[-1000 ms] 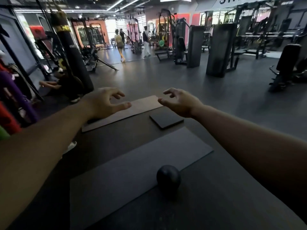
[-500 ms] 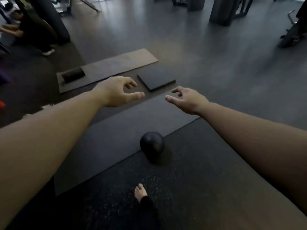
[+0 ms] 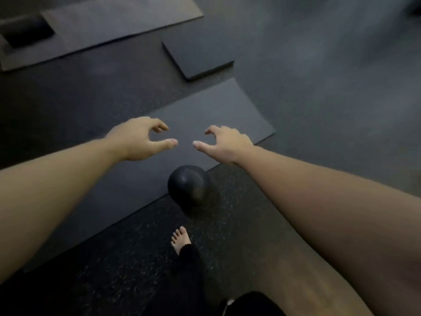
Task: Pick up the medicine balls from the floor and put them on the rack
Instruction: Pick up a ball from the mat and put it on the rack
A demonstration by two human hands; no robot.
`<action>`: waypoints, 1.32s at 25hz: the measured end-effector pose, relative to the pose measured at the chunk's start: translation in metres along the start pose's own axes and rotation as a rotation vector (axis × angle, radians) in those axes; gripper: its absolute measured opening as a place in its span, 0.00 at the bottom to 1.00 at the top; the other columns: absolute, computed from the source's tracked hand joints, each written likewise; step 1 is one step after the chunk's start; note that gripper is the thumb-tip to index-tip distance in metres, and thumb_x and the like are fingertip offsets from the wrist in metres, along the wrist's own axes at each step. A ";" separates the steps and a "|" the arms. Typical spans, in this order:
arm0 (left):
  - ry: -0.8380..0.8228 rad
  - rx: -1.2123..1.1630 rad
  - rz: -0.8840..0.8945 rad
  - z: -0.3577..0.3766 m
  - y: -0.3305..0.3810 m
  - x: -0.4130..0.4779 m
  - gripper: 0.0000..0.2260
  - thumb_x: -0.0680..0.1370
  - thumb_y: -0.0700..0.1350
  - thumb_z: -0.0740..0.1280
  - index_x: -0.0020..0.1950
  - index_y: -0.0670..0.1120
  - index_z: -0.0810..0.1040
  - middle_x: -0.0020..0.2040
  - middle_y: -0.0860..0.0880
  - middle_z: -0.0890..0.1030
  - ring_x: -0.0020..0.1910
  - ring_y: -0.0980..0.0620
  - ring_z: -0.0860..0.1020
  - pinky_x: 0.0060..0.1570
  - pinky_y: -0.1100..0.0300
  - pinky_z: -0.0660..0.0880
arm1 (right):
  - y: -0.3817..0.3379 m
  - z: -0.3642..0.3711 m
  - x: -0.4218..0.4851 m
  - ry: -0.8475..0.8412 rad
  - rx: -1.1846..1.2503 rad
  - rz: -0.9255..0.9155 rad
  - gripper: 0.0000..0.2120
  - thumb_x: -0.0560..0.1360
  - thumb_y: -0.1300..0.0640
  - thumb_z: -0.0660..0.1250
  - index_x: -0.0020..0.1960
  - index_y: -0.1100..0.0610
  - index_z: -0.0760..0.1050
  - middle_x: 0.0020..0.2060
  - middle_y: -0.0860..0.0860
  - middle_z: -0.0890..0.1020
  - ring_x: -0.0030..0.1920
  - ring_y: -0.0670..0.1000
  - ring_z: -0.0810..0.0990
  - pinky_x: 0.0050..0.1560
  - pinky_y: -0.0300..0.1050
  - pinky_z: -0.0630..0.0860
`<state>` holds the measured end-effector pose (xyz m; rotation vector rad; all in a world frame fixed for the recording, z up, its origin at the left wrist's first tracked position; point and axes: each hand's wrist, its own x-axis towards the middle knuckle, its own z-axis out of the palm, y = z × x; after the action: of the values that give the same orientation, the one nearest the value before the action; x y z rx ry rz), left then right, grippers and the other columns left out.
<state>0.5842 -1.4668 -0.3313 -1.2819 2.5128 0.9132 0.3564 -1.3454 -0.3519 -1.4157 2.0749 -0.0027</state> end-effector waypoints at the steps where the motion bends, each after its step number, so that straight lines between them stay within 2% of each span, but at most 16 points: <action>1: -0.036 -0.019 -0.014 0.014 -0.013 0.020 0.50 0.61 0.89 0.55 0.73 0.61 0.76 0.72 0.55 0.78 0.70 0.47 0.78 0.67 0.41 0.76 | 0.009 0.015 0.026 -0.039 -0.012 0.010 0.41 0.72 0.20 0.55 0.76 0.44 0.67 0.73 0.53 0.74 0.71 0.61 0.72 0.67 0.62 0.70; 5: -0.079 -0.063 -0.093 0.083 -0.082 0.113 0.36 0.73 0.80 0.63 0.74 0.60 0.77 0.72 0.54 0.78 0.72 0.48 0.76 0.70 0.44 0.74 | 0.037 0.079 0.145 -0.139 -0.032 0.010 0.40 0.71 0.20 0.55 0.76 0.42 0.67 0.73 0.52 0.74 0.71 0.60 0.73 0.65 0.61 0.71; 6: -0.085 -0.080 -0.123 0.107 -0.100 0.134 0.36 0.73 0.79 0.63 0.74 0.60 0.77 0.72 0.54 0.78 0.72 0.49 0.76 0.70 0.44 0.74 | 0.044 0.099 0.175 -0.159 -0.041 -0.003 0.41 0.71 0.20 0.55 0.76 0.42 0.67 0.72 0.52 0.74 0.71 0.60 0.72 0.65 0.61 0.71; 11: -0.117 -0.228 -0.342 0.251 -0.182 0.214 0.46 0.64 0.84 0.57 0.75 0.60 0.76 0.74 0.55 0.77 0.74 0.50 0.75 0.73 0.45 0.73 | 0.076 0.235 0.314 -0.298 -0.002 -0.055 0.41 0.71 0.20 0.57 0.76 0.42 0.68 0.73 0.52 0.73 0.73 0.60 0.70 0.68 0.60 0.70; 16: -0.076 -0.530 -0.613 0.382 -0.248 0.260 0.53 0.63 0.85 0.58 0.80 0.56 0.73 0.79 0.50 0.75 0.77 0.49 0.73 0.71 0.53 0.68 | 0.113 0.348 0.403 -0.405 -0.080 -0.075 0.43 0.70 0.19 0.56 0.78 0.42 0.65 0.76 0.52 0.69 0.76 0.62 0.65 0.70 0.64 0.69; 20: -0.011 -0.837 -0.790 0.459 -0.253 0.267 0.58 0.58 0.89 0.59 0.82 0.58 0.71 0.80 0.52 0.74 0.78 0.49 0.73 0.73 0.54 0.68 | 0.149 0.392 0.425 -0.508 -0.012 -0.002 0.52 0.65 0.15 0.55 0.81 0.43 0.60 0.78 0.56 0.66 0.77 0.65 0.64 0.74 0.65 0.66; 22: 0.035 -0.987 -0.874 0.479 -0.249 0.268 0.64 0.53 0.91 0.59 0.84 0.59 0.67 0.82 0.53 0.71 0.79 0.48 0.70 0.78 0.46 0.68 | 0.164 0.401 0.423 -0.541 0.050 0.041 0.56 0.62 0.14 0.55 0.82 0.43 0.59 0.78 0.56 0.67 0.77 0.64 0.65 0.75 0.63 0.64; 24: 0.086 -1.086 -0.937 0.491 -0.252 0.271 0.66 0.51 0.90 0.60 0.85 0.59 0.65 0.84 0.53 0.69 0.81 0.47 0.69 0.78 0.46 0.66 | 0.173 0.408 0.421 -0.546 0.124 0.067 0.58 0.61 0.13 0.55 0.83 0.43 0.57 0.78 0.56 0.67 0.77 0.62 0.66 0.76 0.60 0.63; 26: 0.102 -1.156 -0.963 0.497 -0.256 0.272 0.65 0.51 0.90 0.63 0.84 0.61 0.66 0.83 0.53 0.70 0.80 0.46 0.70 0.77 0.47 0.67 | 0.176 0.414 0.420 -0.538 0.186 0.077 0.57 0.62 0.14 0.57 0.83 0.43 0.56 0.78 0.55 0.67 0.78 0.59 0.65 0.77 0.57 0.63; 29: 0.119 -1.229 -1.000 0.504 -0.260 0.274 0.63 0.48 0.88 0.66 0.80 0.63 0.71 0.77 0.53 0.76 0.74 0.46 0.76 0.74 0.39 0.72 | 0.172 0.425 0.416 -0.498 0.302 0.090 0.57 0.62 0.15 0.59 0.83 0.43 0.56 0.77 0.54 0.67 0.77 0.57 0.67 0.74 0.54 0.63; 33: 0.188 -1.305 -1.031 0.508 -0.261 0.270 0.54 0.49 0.85 0.71 0.72 0.64 0.78 0.68 0.56 0.82 0.65 0.49 0.81 0.68 0.42 0.77 | 0.162 0.431 0.410 -0.409 0.373 0.117 0.59 0.56 0.15 0.60 0.81 0.41 0.61 0.74 0.53 0.69 0.74 0.59 0.69 0.74 0.57 0.67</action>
<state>0.5638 -1.4621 -0.9630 -2.5598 0.6761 2.1055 0.3344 -1.4798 -0.9529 -0.9740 1.7071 -0.0460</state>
